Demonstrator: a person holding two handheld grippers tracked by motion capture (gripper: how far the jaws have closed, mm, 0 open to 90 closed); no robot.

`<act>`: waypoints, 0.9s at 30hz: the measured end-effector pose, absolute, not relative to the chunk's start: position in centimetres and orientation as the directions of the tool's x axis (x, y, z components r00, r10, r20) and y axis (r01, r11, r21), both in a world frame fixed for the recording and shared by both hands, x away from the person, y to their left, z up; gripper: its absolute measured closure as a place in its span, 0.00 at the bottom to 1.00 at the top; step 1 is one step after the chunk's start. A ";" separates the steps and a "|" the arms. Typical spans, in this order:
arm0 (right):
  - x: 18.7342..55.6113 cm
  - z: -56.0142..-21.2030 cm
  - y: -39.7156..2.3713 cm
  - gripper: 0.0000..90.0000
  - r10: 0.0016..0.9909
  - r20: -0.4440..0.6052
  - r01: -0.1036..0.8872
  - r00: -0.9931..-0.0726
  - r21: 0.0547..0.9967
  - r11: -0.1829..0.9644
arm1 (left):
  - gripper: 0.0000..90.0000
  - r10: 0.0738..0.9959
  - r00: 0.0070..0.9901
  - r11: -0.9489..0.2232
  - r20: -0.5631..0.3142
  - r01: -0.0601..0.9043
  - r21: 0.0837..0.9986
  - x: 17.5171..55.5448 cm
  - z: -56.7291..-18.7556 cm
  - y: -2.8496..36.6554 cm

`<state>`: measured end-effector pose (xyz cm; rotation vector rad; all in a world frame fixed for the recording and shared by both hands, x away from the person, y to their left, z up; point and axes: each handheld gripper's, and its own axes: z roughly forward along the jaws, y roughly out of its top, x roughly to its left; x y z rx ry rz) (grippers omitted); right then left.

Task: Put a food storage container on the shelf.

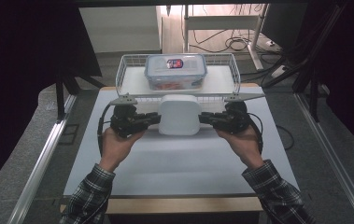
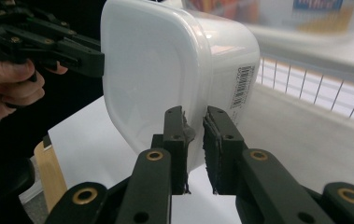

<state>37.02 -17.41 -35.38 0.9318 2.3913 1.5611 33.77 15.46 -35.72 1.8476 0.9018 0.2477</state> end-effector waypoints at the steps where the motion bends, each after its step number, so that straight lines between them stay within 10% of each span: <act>1: 37.1 -35.1 -17.4 0.88 0.562 0.211 0.418 -0.800 0.867 0.270 | 0.88 0.682 0.696 -0.196 -0.223 0.469 0.861 33.8 -35.4 15.5; 27: 40.1 -27.4 -16.6 0.88 0.554 0.163 0.340 -0.816 0.911 0.233 | 0.88 0.695 0.695 -0.181 -0.183 0.415 0.892 36.7 -29.2 16.1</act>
